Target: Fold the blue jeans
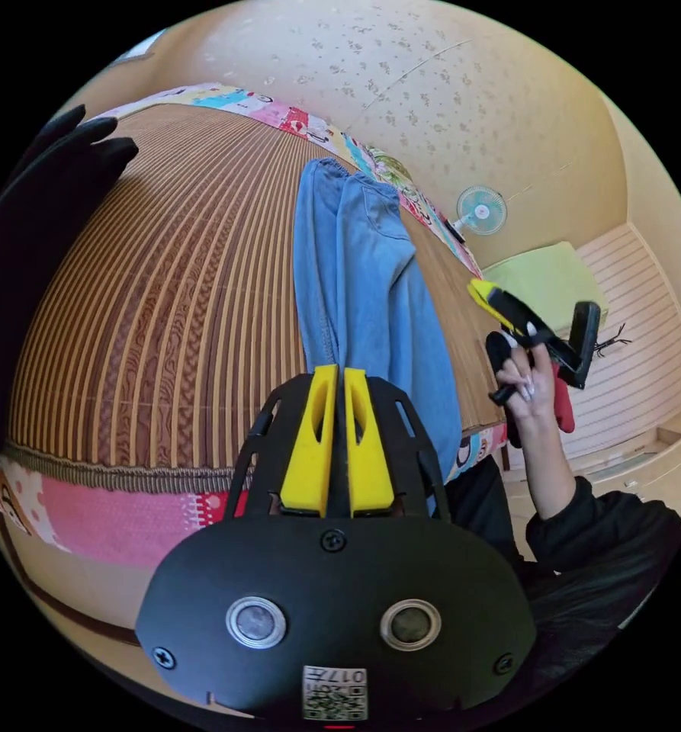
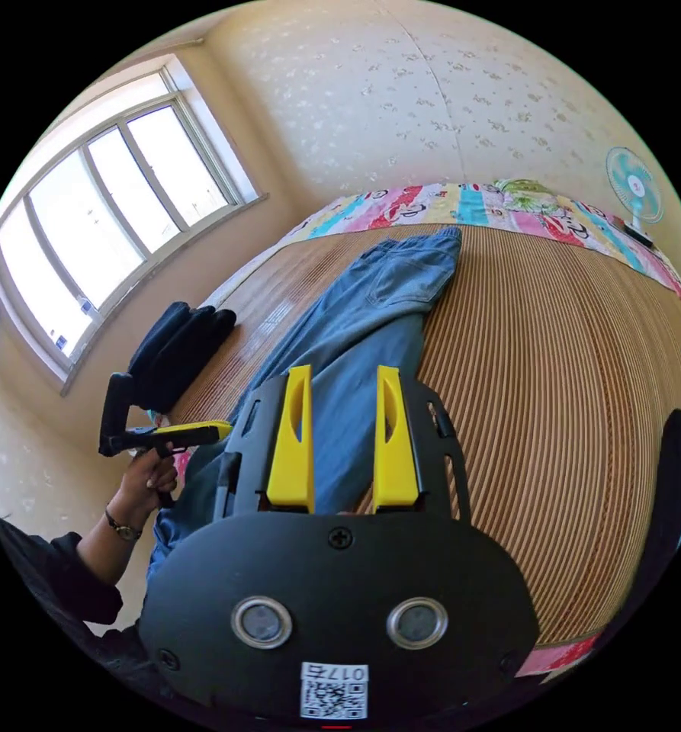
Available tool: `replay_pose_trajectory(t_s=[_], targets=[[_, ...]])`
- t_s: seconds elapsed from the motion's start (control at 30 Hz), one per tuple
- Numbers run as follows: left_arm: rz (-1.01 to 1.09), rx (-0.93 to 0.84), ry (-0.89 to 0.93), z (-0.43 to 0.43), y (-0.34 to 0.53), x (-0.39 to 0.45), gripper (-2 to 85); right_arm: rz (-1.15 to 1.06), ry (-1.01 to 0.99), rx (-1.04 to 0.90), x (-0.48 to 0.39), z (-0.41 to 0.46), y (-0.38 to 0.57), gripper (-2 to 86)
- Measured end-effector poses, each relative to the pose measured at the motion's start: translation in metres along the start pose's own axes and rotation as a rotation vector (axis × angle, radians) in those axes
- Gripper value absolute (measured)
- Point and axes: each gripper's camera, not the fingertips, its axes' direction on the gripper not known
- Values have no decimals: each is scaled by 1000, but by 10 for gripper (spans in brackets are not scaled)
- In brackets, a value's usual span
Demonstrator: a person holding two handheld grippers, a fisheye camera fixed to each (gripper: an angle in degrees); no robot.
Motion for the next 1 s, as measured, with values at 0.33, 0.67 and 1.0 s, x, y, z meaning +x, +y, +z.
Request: replay_pose_trajectory(t_s=[0.33, 0.67, 1.0], targets=[[-122, 0, 88, -32, 71, 10, -1, 20, 76, -90, -5, 119, -166, 127], [-119, 142, 180, -63, 93, 4, -6, 92, 329, 26, -17, 183, -178, 34], [-127, 203, 183, -82, 78, 8, 52, -35, 131, 107, -72, 187, -229, 29]])
